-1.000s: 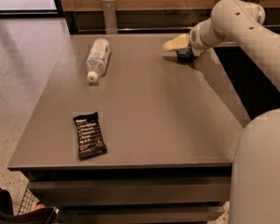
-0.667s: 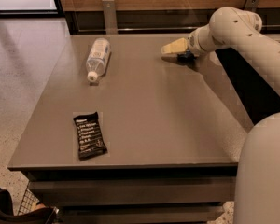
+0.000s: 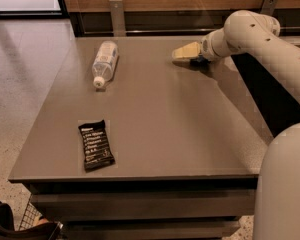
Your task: Pick rxbar blueberry
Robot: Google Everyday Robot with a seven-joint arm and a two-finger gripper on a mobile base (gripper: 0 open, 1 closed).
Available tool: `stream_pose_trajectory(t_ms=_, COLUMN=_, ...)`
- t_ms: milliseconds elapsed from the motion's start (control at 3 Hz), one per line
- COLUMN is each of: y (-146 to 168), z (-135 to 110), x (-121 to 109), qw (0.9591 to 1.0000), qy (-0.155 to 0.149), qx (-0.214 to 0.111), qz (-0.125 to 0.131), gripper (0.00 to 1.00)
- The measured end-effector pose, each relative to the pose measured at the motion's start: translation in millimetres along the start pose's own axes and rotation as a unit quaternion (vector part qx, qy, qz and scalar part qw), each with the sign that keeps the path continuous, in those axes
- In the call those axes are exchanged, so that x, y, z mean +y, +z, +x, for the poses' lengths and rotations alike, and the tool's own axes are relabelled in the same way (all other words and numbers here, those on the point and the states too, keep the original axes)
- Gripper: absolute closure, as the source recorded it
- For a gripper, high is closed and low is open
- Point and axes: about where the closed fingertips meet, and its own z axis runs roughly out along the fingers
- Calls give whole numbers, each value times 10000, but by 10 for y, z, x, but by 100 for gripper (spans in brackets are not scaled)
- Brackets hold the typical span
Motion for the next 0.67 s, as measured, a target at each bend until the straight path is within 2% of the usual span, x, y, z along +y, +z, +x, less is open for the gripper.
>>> stream_pose_trajectory(t_ms=667, y=15, z=3, x=10, qw=10000, qy=-40, qx=12, qz=43, gripper=0)
